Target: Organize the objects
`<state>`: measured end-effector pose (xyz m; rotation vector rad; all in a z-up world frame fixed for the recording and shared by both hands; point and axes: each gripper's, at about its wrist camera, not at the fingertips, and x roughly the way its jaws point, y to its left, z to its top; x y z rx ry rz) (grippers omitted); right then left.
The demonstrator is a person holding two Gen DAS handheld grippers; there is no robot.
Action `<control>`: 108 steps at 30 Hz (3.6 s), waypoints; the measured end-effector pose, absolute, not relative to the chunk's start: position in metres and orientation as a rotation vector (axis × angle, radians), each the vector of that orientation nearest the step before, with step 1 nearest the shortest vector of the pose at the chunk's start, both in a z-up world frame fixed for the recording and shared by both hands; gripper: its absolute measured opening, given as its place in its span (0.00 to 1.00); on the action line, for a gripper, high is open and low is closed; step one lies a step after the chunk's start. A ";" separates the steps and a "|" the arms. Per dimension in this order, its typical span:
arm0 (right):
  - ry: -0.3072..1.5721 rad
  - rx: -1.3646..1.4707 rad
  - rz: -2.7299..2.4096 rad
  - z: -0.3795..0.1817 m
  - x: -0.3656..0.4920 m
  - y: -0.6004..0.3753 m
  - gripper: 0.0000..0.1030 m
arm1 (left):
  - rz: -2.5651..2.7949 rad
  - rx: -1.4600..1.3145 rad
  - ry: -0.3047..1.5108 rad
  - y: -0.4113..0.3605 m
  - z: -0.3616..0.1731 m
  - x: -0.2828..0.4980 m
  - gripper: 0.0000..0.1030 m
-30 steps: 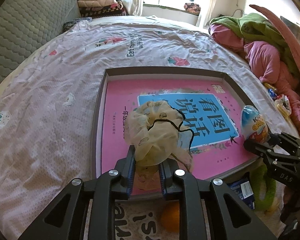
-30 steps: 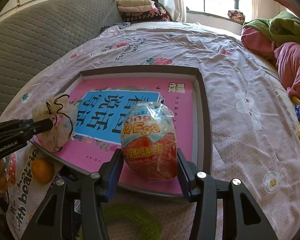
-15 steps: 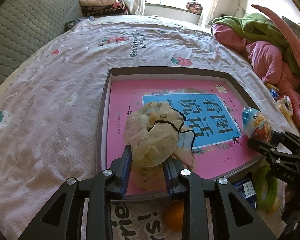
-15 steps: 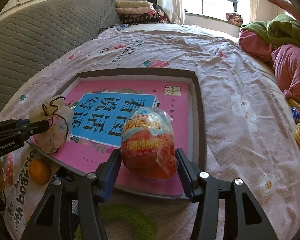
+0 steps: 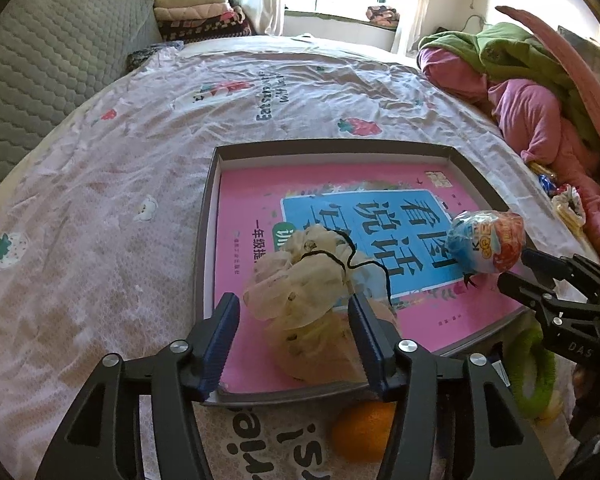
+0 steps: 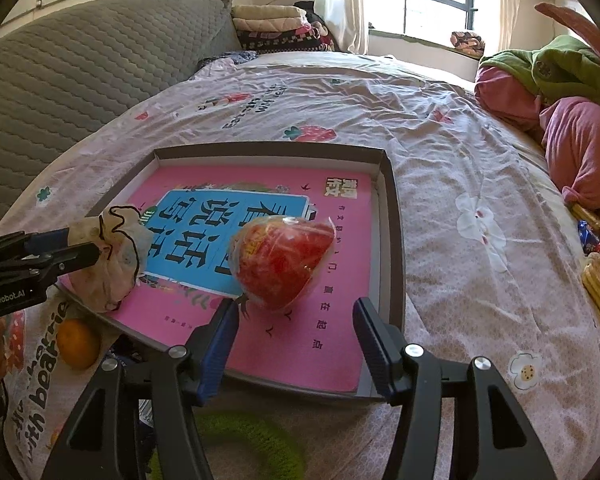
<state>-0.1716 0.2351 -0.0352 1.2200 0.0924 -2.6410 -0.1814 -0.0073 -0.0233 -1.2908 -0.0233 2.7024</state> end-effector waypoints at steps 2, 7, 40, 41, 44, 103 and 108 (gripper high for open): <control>0.095 1.217 -2.644 -0.034 -0.171 0.235 0.57 | 2.704 -1.286 -0.026 -0.008 -0.022 -0.181 0.58; 0.095 1.204 -2.651 -0.031 -0.171 0.235 0.57 | 2.722 -1.267 -0.031 -0.010 -0.016 -0.179 0.61; 0.088 0.978 -2.718 0.013 -0.130 0.234 0.57 | 2.792 -1.080 -0.029 -0.007 0.029 -0.121 0.72; 0.083 0.972 -2.718 0.015 -0.128 0.234 0.57 | 2.790 -1.075 -0.029 -0.005 0.029 -0.118 0.72; 0.068 0.959 -2.722 0.018 -0.120 0.235 0.57 | 2.780 -1.058 -0.023 0.000 0.031 -0.111 0.72; -0.009 1.061 -2.718 -0.001 -0.049 0.249 0.58 | 2.626 -1.113 0.031 0.030 -0.010 -0.008 0.72; -0.001 1.071 -2.712 -0.003 -0.044 0.248 0.58 | 2.629 -1.148 0.016 0.028 -0.014 -0.007 0.72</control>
